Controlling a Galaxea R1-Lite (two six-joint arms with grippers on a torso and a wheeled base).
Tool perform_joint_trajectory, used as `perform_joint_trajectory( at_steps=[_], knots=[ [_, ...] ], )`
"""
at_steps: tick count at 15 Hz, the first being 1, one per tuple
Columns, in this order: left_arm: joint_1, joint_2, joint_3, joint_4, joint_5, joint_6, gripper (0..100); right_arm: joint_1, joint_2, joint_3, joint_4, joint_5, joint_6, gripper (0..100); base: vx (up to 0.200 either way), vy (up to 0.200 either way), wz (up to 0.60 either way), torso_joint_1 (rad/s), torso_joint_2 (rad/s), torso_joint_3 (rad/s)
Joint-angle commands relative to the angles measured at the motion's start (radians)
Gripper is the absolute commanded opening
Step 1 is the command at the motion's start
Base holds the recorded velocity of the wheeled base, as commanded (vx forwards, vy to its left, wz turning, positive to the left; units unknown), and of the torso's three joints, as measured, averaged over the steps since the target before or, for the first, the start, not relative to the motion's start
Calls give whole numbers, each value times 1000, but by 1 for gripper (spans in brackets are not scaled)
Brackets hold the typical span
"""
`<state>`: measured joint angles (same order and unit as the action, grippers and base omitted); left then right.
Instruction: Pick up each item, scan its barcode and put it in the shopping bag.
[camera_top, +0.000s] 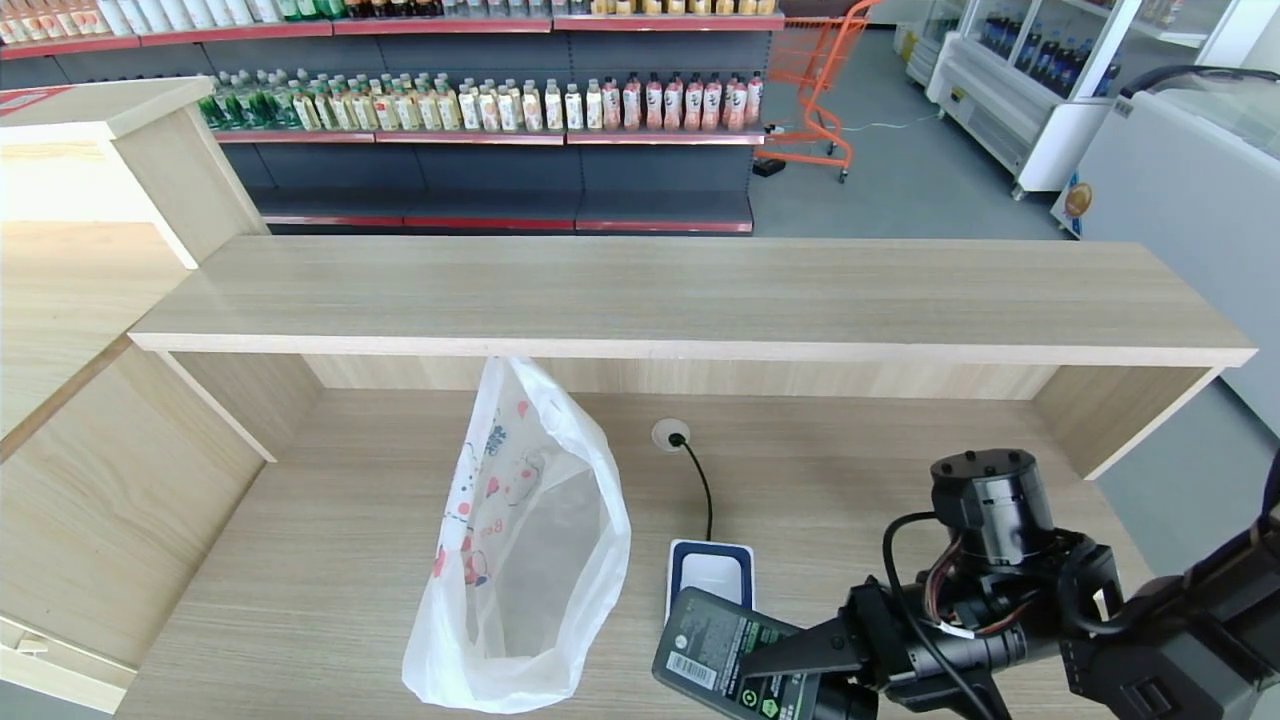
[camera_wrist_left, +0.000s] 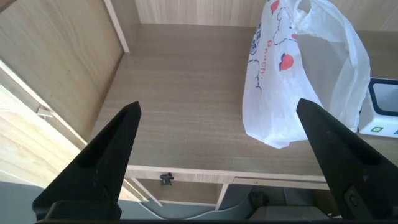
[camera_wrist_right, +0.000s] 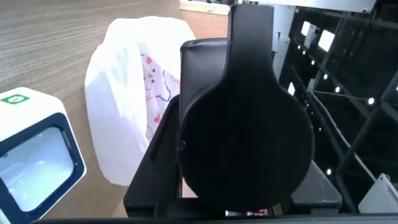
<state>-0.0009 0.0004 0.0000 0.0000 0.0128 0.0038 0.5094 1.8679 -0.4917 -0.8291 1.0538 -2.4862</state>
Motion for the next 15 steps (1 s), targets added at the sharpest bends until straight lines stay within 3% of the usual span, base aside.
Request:
perform_joint_trajectory(
  at_steps=[1, 15],
  knots=[
    [-1, 0, 0, 0, 1, 1, 100, 17, 42, -33, -5, 3, 0, 0, 0, 0, 0, 0, 0, 0],
    [-1, 0, 0, 0, 1, 1, 100, 70, 180, -202, -13, 3, 4, 0, 0, 0, 0, 0, 0, 0]
  ],
)
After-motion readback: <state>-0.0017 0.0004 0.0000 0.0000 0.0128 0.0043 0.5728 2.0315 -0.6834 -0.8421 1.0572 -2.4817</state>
